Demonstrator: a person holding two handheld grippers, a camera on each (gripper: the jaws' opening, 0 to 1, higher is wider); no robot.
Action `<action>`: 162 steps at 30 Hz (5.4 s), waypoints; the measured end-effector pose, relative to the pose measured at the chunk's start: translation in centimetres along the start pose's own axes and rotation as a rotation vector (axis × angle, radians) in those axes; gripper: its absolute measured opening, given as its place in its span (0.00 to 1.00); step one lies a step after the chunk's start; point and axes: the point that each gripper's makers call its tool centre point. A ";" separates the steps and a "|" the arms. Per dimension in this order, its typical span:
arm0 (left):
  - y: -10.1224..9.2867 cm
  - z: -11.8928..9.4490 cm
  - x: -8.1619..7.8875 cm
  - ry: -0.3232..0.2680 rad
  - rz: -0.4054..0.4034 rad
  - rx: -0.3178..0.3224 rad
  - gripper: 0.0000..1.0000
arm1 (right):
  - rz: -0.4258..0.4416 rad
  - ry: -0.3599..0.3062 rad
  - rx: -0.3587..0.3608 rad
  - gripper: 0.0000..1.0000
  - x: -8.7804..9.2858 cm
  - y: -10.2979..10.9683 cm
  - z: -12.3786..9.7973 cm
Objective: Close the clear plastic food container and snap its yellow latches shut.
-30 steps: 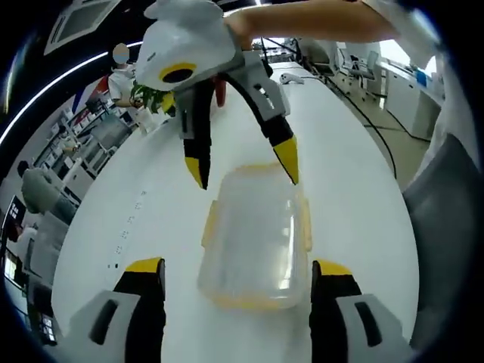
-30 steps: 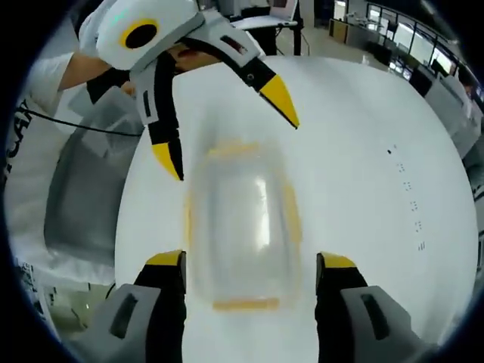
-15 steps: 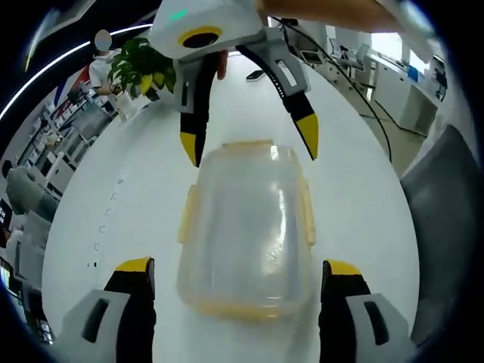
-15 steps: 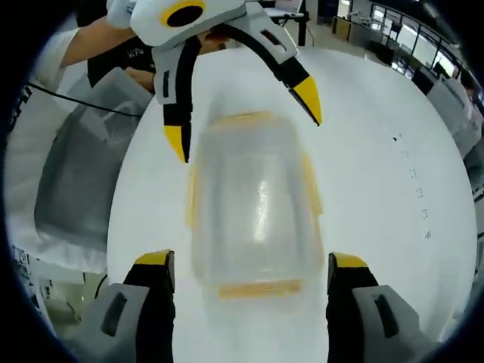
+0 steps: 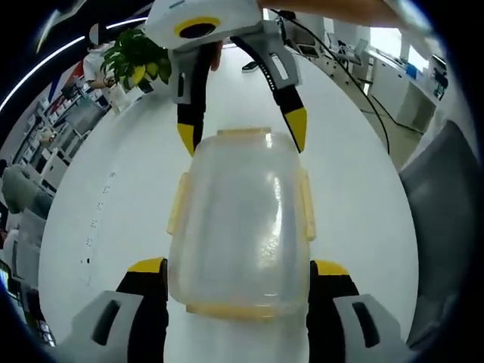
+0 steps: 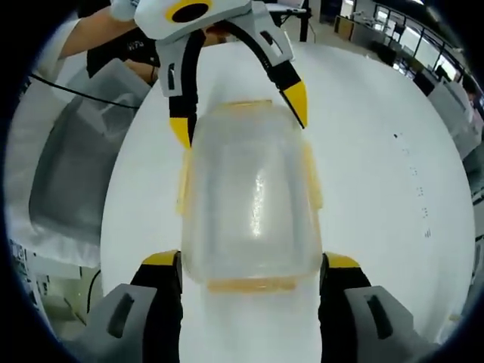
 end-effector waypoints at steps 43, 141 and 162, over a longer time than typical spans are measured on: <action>-2.5 -5.1 7.7 0.002 -0.033 -0.011 0.72 | -0.030 -0.011 -0.003 0.73 -7.9 4.1 4.3; 6.6 -8.1 8.3 -0.242 -0.230 -0.179 0.99 | 0.135 -0.217 0.097 0.96 -11.8 -3.0 0.7; 0.4 -17.5 8.0 -0.397 -0.438 -0.469 0.99 | 0.297 -0.493 0.270 0.93 -10.8 1.8 -5.5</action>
Point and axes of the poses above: the point that each gripper's makers call its tool centre point, and the gripper's own axes: z roughly forward along the fingers, y roughly to its left, x roughly out of its underside, and after that the axes turned 13 degrees about z, right-handed
